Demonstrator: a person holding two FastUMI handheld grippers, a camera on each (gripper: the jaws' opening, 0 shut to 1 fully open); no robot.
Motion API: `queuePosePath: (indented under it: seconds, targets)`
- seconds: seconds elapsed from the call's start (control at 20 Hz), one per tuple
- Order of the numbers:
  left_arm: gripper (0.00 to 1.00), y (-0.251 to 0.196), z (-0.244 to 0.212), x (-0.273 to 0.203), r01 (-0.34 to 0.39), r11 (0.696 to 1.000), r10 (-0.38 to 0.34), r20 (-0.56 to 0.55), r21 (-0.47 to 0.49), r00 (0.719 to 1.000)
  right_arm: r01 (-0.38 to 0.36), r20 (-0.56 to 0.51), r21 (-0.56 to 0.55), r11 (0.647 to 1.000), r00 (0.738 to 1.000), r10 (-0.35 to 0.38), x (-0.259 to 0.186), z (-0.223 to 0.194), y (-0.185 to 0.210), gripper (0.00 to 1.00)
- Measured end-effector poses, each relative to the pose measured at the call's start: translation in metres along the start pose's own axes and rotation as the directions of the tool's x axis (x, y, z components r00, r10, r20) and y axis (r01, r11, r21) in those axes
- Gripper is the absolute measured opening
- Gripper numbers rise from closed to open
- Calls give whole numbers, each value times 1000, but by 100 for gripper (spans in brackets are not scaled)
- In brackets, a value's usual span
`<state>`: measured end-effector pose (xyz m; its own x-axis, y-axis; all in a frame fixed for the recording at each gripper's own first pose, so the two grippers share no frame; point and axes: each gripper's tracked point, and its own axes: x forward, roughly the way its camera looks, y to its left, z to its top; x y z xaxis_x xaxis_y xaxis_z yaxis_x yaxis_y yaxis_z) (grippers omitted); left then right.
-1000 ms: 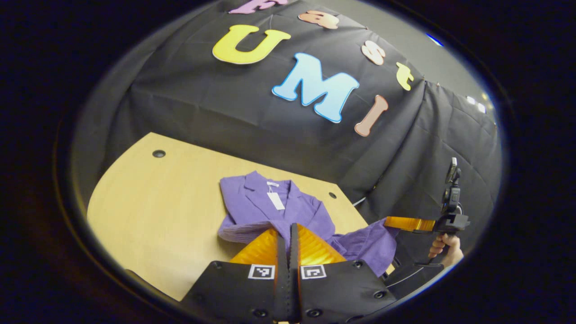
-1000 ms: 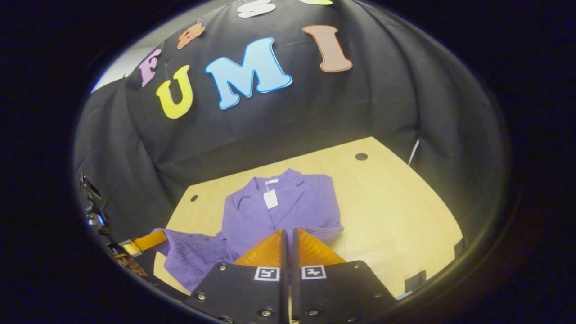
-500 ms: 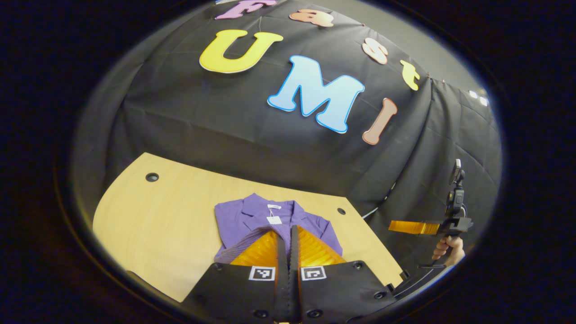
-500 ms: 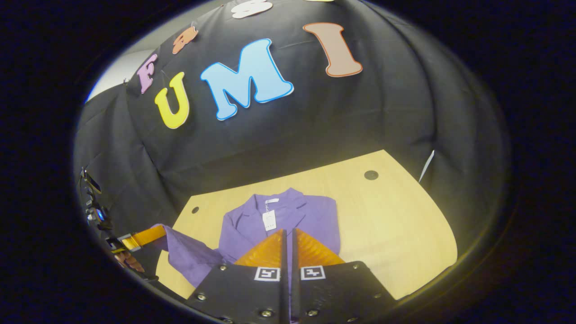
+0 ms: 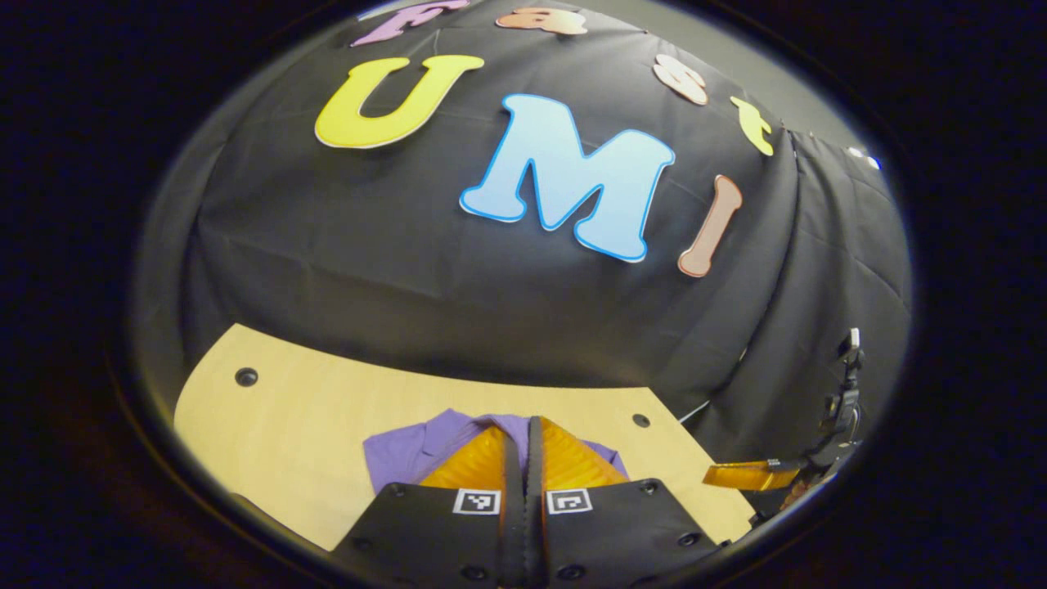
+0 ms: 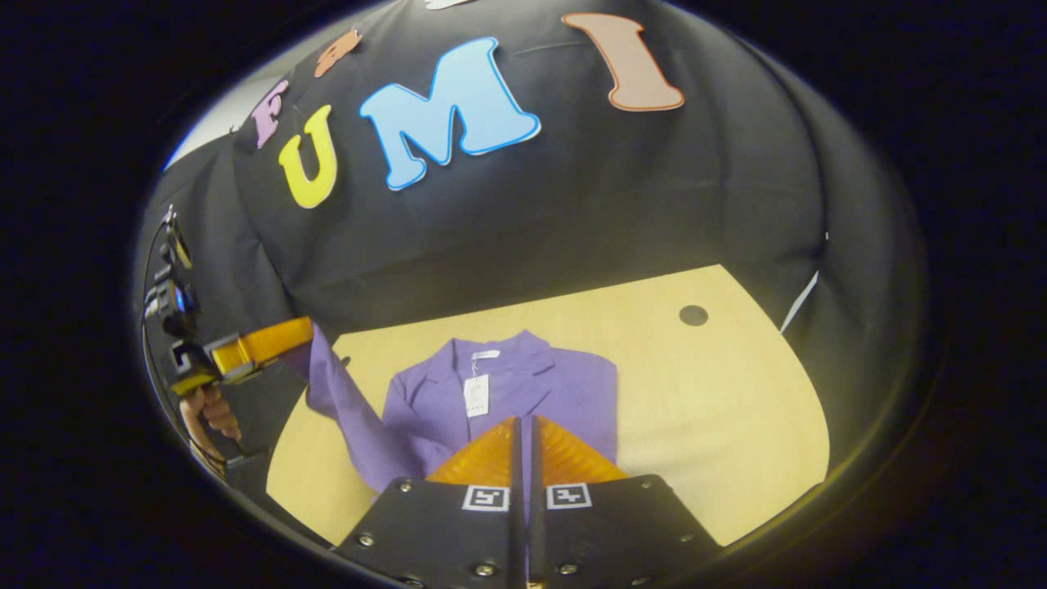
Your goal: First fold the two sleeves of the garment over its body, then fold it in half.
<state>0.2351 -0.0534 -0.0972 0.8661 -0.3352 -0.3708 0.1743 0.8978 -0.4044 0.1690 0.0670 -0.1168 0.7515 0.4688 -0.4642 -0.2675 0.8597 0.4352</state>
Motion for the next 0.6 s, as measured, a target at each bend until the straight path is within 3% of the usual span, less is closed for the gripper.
queuePosePath:
  seconds: [0.25,0.6]
  targets:
    - [6,13,25,61,-57,998,55,44,36,997,16,4,-6,1000,1000,-16,34,14,-15,2]
    - [6,60,-10,135,-158,987,157,26,43,987,51,35,-72,996,998,-49,98,40,-31,2]
